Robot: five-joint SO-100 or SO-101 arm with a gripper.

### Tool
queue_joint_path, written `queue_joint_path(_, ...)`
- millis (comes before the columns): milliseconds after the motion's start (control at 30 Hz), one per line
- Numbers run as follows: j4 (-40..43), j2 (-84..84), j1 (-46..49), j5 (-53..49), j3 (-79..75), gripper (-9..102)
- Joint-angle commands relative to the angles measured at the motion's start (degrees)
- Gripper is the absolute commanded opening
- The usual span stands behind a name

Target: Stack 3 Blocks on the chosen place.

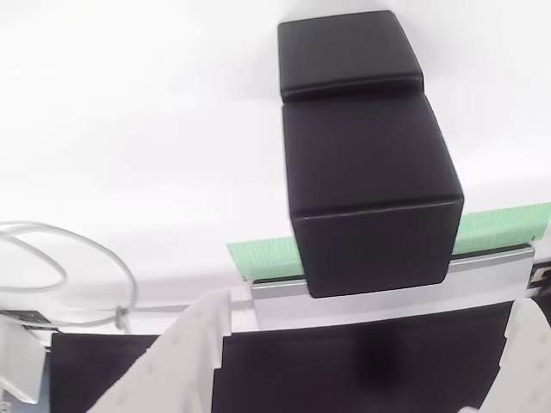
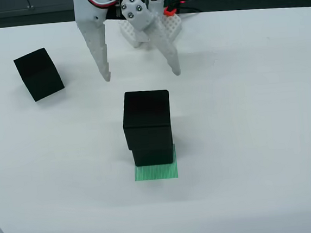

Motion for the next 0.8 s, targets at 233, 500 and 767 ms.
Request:
queue_joint_path(233, 3.7, 9.0, 20.5, -0.4, -1.8, 40)
queue_joint_path(500, 3.9, -0.8, 40.3, 1.5, 0.8, 39)
queue_joint_path(767, -1.1, -9.2, 53.7, 0.6, 1.0, 39)
